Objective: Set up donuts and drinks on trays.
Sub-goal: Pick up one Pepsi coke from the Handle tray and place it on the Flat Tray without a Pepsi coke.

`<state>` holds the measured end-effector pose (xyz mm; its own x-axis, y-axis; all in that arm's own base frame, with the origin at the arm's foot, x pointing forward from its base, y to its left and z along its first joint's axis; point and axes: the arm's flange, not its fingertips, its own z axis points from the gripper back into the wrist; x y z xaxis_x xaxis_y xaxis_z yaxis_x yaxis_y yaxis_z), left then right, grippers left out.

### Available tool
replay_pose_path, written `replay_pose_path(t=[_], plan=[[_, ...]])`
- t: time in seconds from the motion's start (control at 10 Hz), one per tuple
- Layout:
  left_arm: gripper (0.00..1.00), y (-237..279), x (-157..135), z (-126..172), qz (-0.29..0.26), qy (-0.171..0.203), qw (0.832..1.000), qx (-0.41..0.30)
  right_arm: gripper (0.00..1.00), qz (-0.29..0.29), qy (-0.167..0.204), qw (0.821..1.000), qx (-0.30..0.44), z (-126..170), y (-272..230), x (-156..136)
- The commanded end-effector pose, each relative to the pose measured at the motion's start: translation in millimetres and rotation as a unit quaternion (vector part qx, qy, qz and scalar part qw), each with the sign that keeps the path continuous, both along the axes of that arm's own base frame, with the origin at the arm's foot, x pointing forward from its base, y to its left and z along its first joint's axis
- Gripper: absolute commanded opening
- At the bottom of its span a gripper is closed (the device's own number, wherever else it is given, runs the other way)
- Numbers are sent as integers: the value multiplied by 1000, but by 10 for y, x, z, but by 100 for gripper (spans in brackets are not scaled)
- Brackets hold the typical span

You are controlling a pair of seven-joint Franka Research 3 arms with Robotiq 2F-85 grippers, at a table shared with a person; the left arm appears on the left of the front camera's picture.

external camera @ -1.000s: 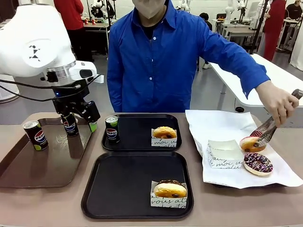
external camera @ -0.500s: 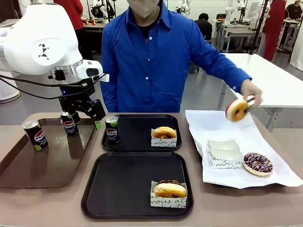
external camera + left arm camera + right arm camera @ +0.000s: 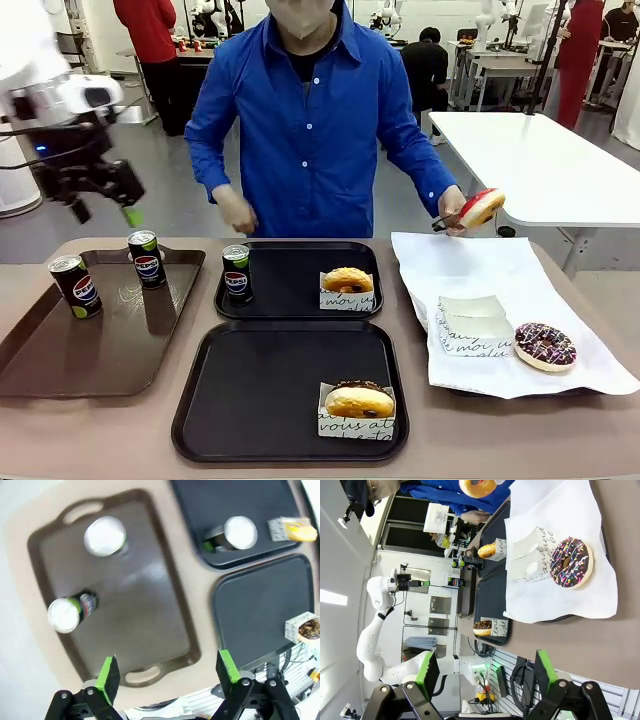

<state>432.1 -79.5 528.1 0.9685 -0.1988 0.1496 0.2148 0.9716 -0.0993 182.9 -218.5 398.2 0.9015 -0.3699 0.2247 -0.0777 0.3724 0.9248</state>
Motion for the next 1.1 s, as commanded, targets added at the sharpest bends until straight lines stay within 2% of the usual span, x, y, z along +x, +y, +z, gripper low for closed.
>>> replay_pose_path(t=[0.0,0.1,0.3,0.4,0.6,0.8,0.9,1.0], plan=[[100,407,-122,-286,31,14,999,-12,100,1,-12,1000,6,10,-3,9],[100,644,1,-301,53,18,998,-18,100,1,-12,1000,6,10,-3,9],[100,813,244,-406,86,-9,996,-21,100,1,-12,1000,6,10,-3,9],[100,833,316,-465,112,-31,993,-4,100,1,-12,1000,6,10,-3,9],[100,878,407,-560,159,-36,985,53,100,1,-12,1000,6,10,-3,9],[100,763,445,-452,132,-22,990,47,100,1,-12,1000,6,10,-3,9],[100,905,410,-563,138,-39,989,31,100,1,-12,1000,6,10,-3,9],[100,905,410,-563,138,-39,989,31,100,1,-12,1000,6,10,-3,9]])
